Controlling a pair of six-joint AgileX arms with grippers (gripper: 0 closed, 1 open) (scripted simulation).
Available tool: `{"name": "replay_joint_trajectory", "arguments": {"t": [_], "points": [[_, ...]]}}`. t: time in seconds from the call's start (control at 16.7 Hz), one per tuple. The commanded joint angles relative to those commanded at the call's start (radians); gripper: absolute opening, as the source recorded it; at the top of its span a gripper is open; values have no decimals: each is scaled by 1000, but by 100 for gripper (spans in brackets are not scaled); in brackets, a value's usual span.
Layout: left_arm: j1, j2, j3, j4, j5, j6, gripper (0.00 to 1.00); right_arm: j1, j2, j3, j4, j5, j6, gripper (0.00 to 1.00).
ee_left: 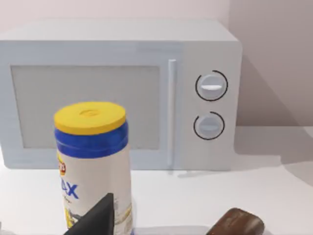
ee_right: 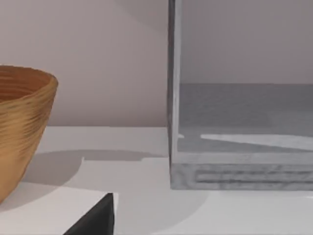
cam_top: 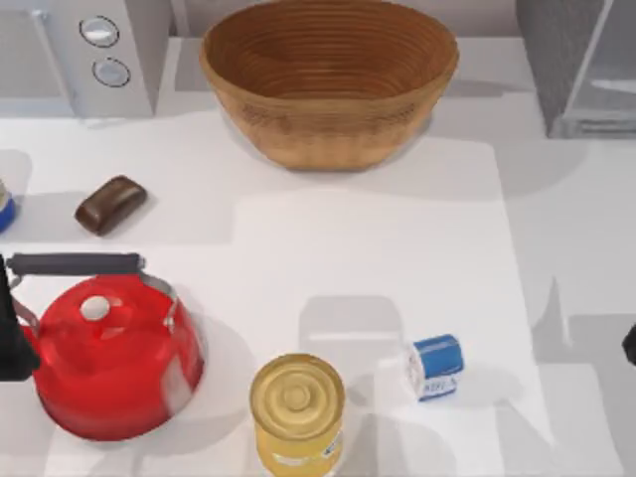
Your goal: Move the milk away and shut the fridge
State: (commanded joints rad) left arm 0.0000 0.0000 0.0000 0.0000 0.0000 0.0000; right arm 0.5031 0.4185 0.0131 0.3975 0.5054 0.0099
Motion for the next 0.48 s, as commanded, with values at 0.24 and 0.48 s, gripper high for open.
{"name": "replay_joint_trajectory", "arguments": {"t": [0.24, 0.48], "points": [[0, 0, 0, 0, 0, 0, 100, 236, 197, 6, 187, 238, 5, 100], [0, 0, 0, 0, 0, 0, 100, 393, 327, 10, 311, 395, 8, 100]]}}
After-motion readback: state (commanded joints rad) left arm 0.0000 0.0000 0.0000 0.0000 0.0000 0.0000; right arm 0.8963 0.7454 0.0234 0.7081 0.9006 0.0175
